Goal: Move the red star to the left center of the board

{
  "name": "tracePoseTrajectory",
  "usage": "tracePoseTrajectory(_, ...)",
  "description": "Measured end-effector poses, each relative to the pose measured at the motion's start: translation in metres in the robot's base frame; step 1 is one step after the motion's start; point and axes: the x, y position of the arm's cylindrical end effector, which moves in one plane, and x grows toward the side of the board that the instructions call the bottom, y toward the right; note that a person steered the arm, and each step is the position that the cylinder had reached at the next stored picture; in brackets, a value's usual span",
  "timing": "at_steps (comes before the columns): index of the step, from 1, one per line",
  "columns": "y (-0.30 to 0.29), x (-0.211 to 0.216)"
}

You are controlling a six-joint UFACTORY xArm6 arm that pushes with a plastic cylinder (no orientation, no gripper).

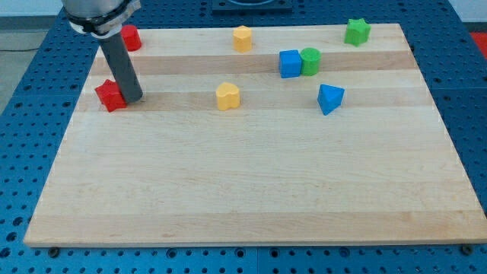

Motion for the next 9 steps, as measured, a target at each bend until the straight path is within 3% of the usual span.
tracePoseTrajectory(2, 0.0, 0.0)
tracePoseTrajectory(4, 0.003, -0.048)
tracePoseTrajectory(6, -0.052, -0.033)
tracePoseTrajectory(9, -0.051, -0.021)
